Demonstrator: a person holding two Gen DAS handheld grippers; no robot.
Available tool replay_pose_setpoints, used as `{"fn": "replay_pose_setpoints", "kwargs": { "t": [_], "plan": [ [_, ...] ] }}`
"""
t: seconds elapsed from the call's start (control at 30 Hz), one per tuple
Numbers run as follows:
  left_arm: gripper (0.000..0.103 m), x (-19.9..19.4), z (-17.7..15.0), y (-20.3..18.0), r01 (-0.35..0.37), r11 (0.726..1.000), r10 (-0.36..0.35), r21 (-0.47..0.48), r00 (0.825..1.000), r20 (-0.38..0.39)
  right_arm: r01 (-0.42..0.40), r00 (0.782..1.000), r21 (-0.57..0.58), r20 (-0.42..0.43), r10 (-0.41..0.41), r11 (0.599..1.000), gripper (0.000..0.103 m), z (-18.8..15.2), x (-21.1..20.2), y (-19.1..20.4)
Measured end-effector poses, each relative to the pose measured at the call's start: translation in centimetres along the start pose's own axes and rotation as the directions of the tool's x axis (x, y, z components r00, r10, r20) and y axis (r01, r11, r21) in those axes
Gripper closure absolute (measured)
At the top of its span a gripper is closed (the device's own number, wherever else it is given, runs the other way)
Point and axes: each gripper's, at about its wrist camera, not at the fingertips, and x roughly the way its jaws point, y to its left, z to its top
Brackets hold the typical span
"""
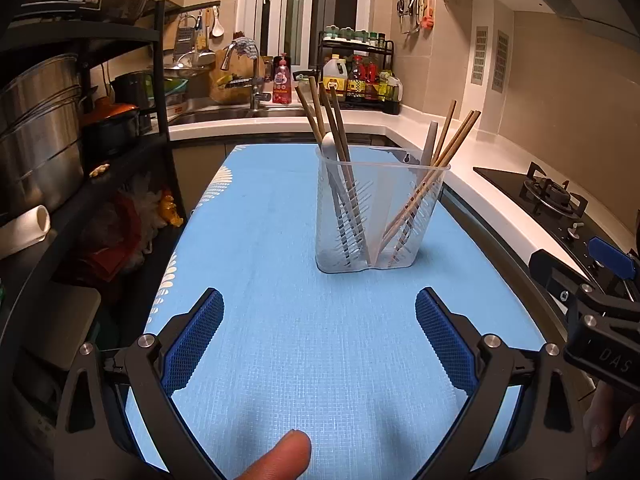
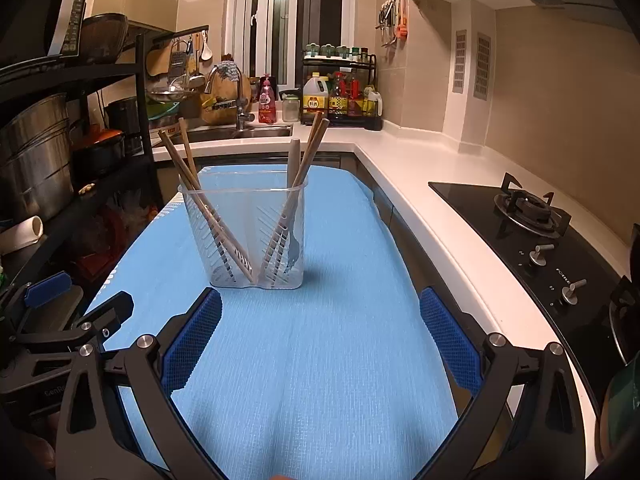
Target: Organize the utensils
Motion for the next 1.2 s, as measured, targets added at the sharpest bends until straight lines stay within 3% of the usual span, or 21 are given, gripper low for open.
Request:
{"fn": "replay_pose_setpoints", "kwargs": {
  "t": [1.2],
  "plan": [
    [0.009, -0.05, 0.16, 0.14, 0.010, 1.000, -0.010, 0.003, 1.000, 0.002, 0.000, 1.000, -0.008, 0.001, 0.000, 1.000, 0.005, -0.09, 0.05, 0.22]
  ]
}}
